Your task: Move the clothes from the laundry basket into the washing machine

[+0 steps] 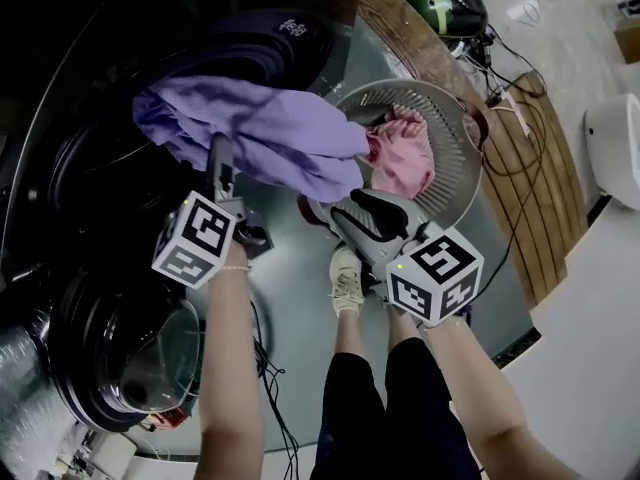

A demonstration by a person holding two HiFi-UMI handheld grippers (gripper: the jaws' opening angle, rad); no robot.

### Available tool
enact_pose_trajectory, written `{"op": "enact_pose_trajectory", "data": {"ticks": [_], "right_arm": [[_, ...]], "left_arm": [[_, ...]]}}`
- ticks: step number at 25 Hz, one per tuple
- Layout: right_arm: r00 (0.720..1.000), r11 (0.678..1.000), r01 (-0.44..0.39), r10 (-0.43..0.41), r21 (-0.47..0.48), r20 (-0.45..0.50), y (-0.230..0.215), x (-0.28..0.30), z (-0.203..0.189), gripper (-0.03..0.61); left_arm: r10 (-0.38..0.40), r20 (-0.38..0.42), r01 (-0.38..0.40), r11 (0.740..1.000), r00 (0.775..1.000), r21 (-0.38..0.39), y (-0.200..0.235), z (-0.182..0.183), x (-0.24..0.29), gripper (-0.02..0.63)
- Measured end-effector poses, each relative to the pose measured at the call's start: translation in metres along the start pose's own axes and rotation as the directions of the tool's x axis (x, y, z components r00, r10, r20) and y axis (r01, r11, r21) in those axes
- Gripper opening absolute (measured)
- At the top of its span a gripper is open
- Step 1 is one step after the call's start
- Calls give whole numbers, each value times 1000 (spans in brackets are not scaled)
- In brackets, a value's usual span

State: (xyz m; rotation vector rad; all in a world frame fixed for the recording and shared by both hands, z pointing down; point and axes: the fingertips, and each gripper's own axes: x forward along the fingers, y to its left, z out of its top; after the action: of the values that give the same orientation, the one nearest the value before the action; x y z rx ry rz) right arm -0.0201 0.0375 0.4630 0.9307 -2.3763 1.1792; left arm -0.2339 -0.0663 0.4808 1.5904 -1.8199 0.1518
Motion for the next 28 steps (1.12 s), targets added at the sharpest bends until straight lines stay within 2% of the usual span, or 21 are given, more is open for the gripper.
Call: {"op": "enact_pose_trajectory", "data": {"ticks": [2, 5, 7, 9, 10, 11, 13, 16, 18, 21, 24, 28], "right_arm": [[1000, 999, 1, -3, -52, -22, -2, 11, 8, 222], [999, 994, -1, -3, -114, -40, -2, 22, 16, 225], [998, 989, 3, -12, -147, -58, -3, 30, 15, 225], [997, 987, 6, -19, -162, -75, -3, 36, 12, 224], [997, 987, 5, -18, -163, -80, -3, 38, 10, 222], [996, 986, 4, -18, -164, -83, -3, 39, 9, 220], [996, 986, 3, -18, -167, -86, -1, 38, 5, 206], [997, 987, 5, -18, -162, -81, 2, 33, 1, 197], [997, 987, 4, -17, -158, -79, 3, 31, 0, 191], [997, 988, 2, -14, -156, -77, 6, 31, -1, 186], [998, 989, -1, -9, -151, -69, 10, 32, 2, 183], [998, 990, -4, -4, -144, -61, 15, 33, 3, 179]], "left_arm": [[-62, -110, 56, 997, 992, -61, -18, -49, -12, 376], [-190, -265, 140, 970, 945, -197, -59, -121, -18, 380], [-215, -307, 152, 964, 927, -216, -72, -146, -13, 383], [-216, -308, 155, 965, 927, -209, -75, -153, 0, 383], [-216, -296, 161, 967, 930, -198, -76, -150, 8, 358], [-216, -278, 172, 970, 936, -174, -76, -144, 15, 278], [-206, -231, 193, 978, 951, -78, -74, -125, 21, 54], [-162, -144, 179, 978, 976, 111, -66, -91, 18, 44], [-116, -56, 126, 966, 992, 224, -56, -62, 16, 43], [-37, 58, 14, 937, 998, 348, -37, -14, 19, 41], [15, 123, -61, 921, 992, 384, -19, 26, 29, 41], [33, 229, -118, 922, 973, 368, -7, 77, 35, 41]]}}
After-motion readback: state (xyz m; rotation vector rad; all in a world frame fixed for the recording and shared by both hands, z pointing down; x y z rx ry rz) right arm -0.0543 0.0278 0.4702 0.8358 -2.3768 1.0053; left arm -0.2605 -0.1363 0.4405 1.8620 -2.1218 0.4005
